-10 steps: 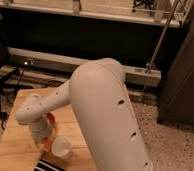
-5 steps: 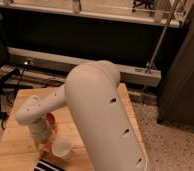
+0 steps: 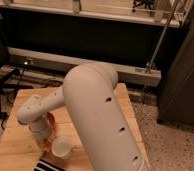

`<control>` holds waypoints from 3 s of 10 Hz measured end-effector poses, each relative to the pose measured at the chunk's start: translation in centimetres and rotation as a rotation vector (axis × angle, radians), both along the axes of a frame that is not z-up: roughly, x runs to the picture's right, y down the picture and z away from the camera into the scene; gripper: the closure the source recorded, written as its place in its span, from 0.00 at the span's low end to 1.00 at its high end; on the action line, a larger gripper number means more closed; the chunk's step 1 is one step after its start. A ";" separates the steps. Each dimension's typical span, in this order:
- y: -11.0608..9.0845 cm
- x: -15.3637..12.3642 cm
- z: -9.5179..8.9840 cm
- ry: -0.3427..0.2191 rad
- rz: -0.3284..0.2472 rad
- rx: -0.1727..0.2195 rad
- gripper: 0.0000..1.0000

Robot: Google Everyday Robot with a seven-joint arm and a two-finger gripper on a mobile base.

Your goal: Drag the pepper across the table

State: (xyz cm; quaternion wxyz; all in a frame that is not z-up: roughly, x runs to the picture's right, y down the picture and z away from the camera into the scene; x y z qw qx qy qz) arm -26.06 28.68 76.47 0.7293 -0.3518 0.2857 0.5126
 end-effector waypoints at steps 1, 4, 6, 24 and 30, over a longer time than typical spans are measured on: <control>-0.2 0.1 0.2 0.004 -0.004 -0.001 0.70; -0.9 0.9 1.2 0.022 -0.008 0.000 0.70; -1.8 1.8 2.5 0.025 -0.006 -0.004 0.70; -7.0 9.8 7.6 0.127 0.083 0.042 0.70; -8.1 13.9 9.1 0.208 0.155 0.036 0.70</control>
